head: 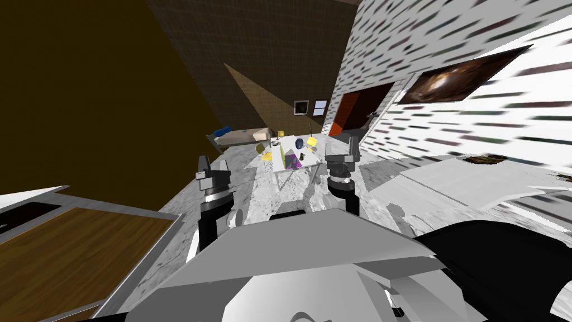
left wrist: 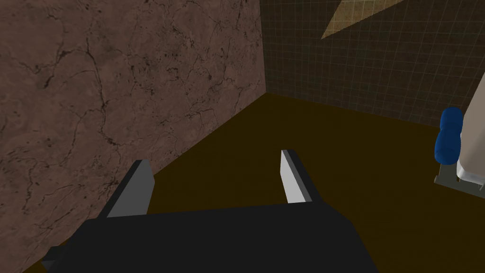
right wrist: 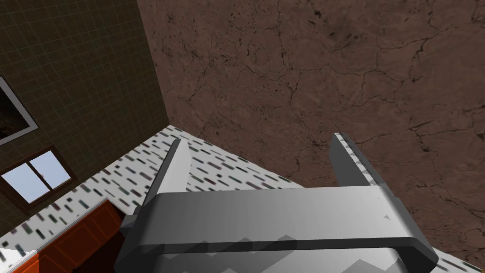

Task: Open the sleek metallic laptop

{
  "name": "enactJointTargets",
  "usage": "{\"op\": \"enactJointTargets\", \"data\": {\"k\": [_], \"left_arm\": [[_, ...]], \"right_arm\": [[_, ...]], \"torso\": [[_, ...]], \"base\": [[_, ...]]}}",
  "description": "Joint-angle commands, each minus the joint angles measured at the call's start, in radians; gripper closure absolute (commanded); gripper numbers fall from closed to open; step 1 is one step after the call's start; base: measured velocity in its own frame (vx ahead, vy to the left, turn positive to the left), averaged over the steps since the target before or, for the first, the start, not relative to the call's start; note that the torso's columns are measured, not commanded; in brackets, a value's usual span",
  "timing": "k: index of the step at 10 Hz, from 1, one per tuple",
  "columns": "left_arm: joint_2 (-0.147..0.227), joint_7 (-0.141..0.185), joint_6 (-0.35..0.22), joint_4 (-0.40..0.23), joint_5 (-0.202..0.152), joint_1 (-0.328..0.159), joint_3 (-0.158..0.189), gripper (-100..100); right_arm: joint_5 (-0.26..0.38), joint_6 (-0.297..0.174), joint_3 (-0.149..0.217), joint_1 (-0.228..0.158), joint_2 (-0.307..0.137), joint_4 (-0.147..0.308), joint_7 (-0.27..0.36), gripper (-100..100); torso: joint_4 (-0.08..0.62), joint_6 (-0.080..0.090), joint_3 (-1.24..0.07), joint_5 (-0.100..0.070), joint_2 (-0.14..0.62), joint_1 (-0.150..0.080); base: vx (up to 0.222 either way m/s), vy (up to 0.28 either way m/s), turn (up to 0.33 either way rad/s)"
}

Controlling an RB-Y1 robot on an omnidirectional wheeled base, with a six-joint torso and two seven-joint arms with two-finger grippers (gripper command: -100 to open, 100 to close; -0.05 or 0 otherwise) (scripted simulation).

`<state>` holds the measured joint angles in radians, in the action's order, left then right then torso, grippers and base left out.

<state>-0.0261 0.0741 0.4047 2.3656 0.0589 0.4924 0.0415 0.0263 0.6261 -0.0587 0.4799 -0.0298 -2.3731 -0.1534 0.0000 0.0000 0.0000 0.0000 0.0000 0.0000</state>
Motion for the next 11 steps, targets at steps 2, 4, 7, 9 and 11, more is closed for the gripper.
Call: {"op": "enactJointTargets", "data": {"k": [2, 4, 7, 9, 11], "left_arm": [[0.0, 0.0, 0.0, 0.0, 0.0, 0.0, 0.0, 0], [0.0, 0.0, 0.0, 0.0, 0.0, 0.0, 0.0, 0], [0.0, 0.0, 0.0, 0.0, 0.0, 0.0, 0.0, 0], [0.0, 0.0, 0.0, 0.0, 0.0, 0.0, 0.0, 0], [0.0, 0.0, 0.0, 0.0, 0.0, 0.0, 0.0, 0]], "right_arm": [[0.0, 0.0, 0.0, 0.0, 0.0, 0.0, 0.0, 0], [0.0, 0.0, 0.0, 0.0, 0.0, 0.0, 0.0, 0], [0.0, 0.0, 0.0, 0.0, 0.0, 0.0, 0.0, 0], [0.0, 0.0, 0.0, 0.0, 0.0, 0.0, 0.0, 0], [0.031, 0.004, 0.018, 0.002, -0.069, 0.034, 0.029, -100]], "torso": [[0.105, 0.0, -0.209, 0.0, 0.104, 0.0], [0.248, 0.0, -0.497, 0.0, 0.248, 0.0], [0.47, 0.0, -0.939, 0.0, 0.47, 0.0], [0.617, 0.0, -1.234, 0.0, 0.618, 0.0], [0.724, 0.0, -1.452, 0.001, 0.724, 0.003]], "base": [[0.0, 0.0, 0.0], [0.0, 0.0, 0.0], [0.0, 0.0, 0.0], [0.0, 0.0, 0.0], [0.042, 0.07, -0.016]]}}
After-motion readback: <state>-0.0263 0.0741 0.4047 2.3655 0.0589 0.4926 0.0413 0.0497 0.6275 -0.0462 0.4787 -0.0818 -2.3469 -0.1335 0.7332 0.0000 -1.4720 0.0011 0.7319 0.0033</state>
